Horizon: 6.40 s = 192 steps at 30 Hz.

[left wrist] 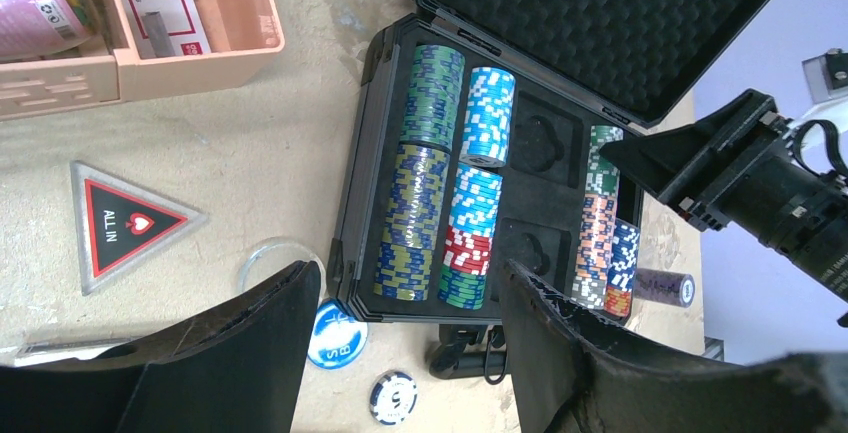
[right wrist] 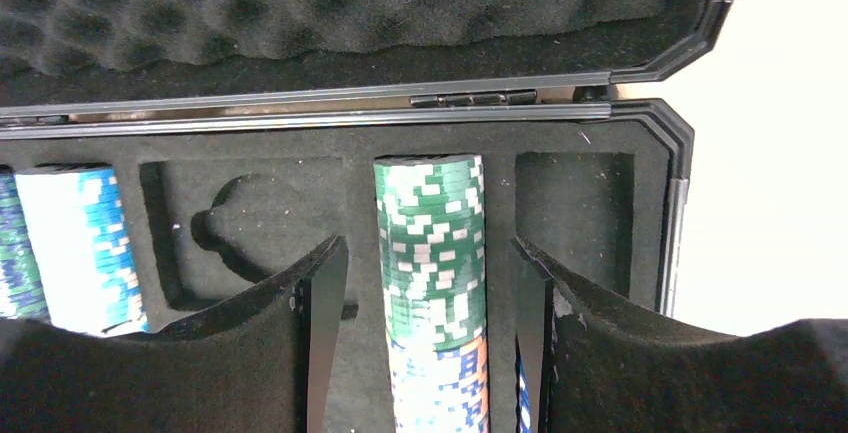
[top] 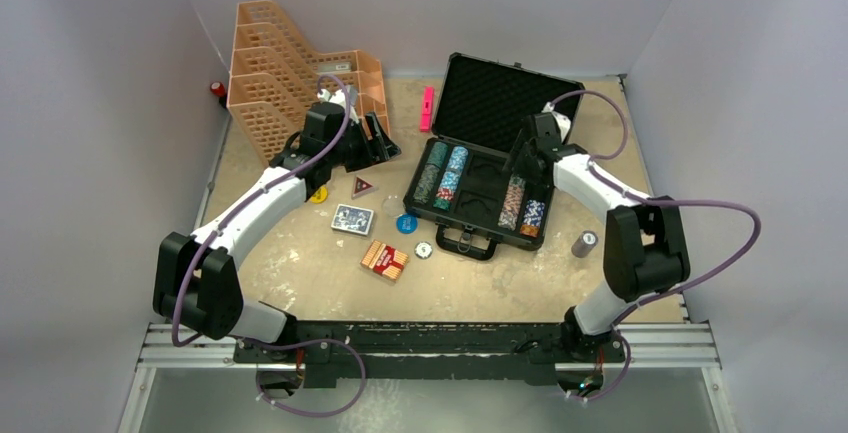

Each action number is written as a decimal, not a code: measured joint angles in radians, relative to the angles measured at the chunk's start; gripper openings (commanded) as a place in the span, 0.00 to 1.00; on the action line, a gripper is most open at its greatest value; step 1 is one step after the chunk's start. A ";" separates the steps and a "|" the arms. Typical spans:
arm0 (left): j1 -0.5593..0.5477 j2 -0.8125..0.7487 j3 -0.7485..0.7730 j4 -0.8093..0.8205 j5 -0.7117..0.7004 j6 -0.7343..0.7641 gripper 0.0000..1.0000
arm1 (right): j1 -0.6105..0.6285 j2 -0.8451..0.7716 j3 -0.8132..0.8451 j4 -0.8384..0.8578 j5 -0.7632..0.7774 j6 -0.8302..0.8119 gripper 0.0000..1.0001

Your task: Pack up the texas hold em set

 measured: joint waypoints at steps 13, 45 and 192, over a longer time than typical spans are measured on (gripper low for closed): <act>0.000 -0.029 -0.001 0.014 0.038 0.018 0.65 | -0.016 -0.313 -0.049 -0.184 0.304 0.161 0.91; 0.000 -0.087 -0.047 0.076 0.063 -0.010 0.65 | -0.268 -0.426 -0.373 -0.365 0.179 0.448 0.26; -0.634 0.967 0.875 0.169 -0.341 -0.021 0.00 | -0.268 -1.039 -0.214 -0.204 0.053 0.125 0.71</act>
